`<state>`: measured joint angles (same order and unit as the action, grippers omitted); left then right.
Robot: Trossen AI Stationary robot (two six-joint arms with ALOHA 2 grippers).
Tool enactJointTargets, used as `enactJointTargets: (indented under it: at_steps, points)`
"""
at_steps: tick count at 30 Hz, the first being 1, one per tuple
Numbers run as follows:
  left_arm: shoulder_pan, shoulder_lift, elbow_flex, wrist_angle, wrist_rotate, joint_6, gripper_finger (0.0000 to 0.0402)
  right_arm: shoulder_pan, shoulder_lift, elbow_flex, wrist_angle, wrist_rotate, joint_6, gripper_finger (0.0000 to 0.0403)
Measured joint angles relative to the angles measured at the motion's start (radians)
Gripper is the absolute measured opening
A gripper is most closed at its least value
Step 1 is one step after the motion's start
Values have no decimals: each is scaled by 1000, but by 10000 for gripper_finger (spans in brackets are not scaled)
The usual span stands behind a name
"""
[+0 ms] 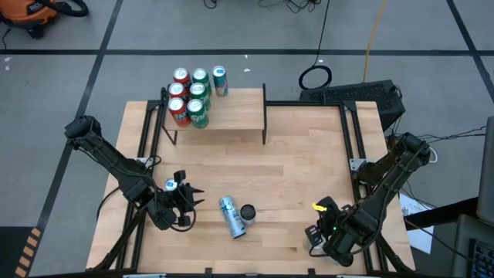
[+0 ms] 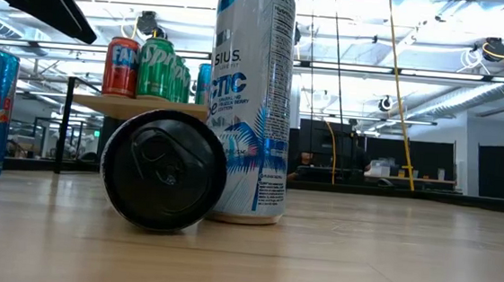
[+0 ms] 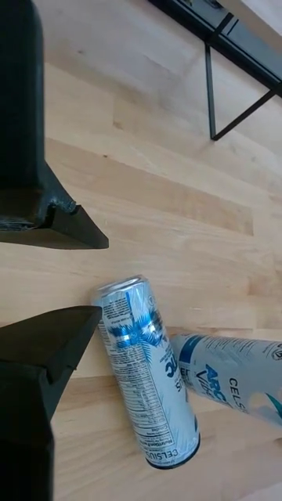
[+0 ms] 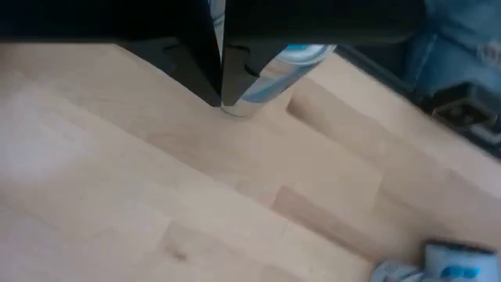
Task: Place canned beverage on shelf
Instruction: Put the right blue soda can on the shelf
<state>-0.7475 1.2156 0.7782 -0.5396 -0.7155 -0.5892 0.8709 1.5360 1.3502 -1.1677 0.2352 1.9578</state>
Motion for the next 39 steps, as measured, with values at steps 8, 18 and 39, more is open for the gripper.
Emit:
enactJointTargets:
  at_steps: [8, 18, 39]
  points:
    - [0, 0, 0, 0, -1, 0, 130, 8, 0, 0, 20, 32, -42, 21]
    - [2, 0, 0, 1, -29, 0, 130, 7, -2, 116, 38, 127, -312, 82]
    - [8, 0, 0, 6, -35, -7, 130, -54, 2, 116, 62, -213, -189, 329]
